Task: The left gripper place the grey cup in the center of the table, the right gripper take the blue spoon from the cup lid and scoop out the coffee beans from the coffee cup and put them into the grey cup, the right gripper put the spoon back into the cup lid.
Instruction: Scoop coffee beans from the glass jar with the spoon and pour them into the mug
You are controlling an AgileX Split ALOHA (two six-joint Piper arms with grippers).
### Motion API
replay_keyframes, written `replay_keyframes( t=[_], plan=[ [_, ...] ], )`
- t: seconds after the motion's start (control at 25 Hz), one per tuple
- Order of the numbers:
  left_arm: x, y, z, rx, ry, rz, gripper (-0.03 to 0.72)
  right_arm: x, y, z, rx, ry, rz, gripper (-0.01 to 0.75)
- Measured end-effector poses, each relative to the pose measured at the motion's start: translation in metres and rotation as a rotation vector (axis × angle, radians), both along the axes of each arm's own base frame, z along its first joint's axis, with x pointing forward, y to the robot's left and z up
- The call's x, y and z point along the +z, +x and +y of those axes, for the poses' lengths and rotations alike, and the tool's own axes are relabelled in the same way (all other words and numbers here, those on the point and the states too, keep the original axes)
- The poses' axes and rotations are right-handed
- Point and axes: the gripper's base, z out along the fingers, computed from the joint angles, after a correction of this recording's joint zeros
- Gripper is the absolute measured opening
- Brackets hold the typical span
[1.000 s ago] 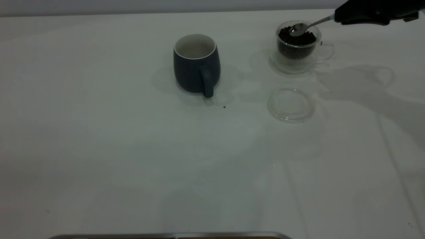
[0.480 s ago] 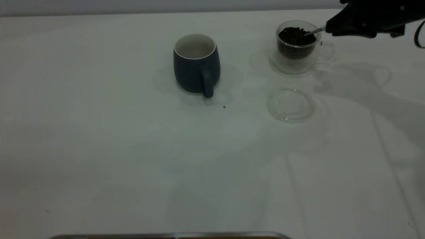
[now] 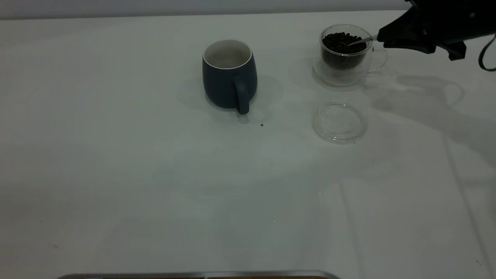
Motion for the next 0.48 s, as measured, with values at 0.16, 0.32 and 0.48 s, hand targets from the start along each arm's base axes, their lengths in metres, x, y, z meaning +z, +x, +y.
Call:
replay_keyframes(
  t=[0.16,0.32,0.48],
  plan=[
    [0.0,0.0,0.0,0.0,0.001,0.0,0.588,-0.012,-0.004,-0.013,-0.013,0.084,0.017,0.102],
    [0.0,0.0,0.0,-0.001,0.001,0.0,0.588,-0.018,-0.007,-0.023,-0.016,0.145,0.013,0.102],
    [0.0,0.0,0.0,-0.001,0.001,0.0,0.588,-0.021,-0.008,-0.027,-0.004,0.211,0.0,0.102]
  ],
)
